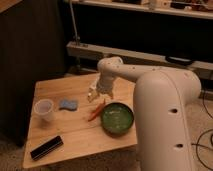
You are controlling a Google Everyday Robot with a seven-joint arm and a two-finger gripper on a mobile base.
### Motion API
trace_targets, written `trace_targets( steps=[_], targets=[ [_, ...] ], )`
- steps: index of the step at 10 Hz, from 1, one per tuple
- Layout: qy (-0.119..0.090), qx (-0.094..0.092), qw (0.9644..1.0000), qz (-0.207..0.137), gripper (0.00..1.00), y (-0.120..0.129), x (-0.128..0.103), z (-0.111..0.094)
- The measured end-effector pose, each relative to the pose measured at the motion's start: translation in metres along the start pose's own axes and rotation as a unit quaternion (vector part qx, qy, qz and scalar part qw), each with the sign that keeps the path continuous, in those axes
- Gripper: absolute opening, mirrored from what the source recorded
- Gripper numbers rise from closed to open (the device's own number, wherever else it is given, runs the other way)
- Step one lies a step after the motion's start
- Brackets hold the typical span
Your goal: Place the pepper in the ceramic bowl
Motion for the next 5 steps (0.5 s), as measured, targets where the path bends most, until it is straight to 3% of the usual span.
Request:
trace_targets(
  steps=[5],
  targets=[
    [-0.015, -0.004, 0.9998, -0.012, 0.80, 0.006, -0.002, 0.026]
  ],
)
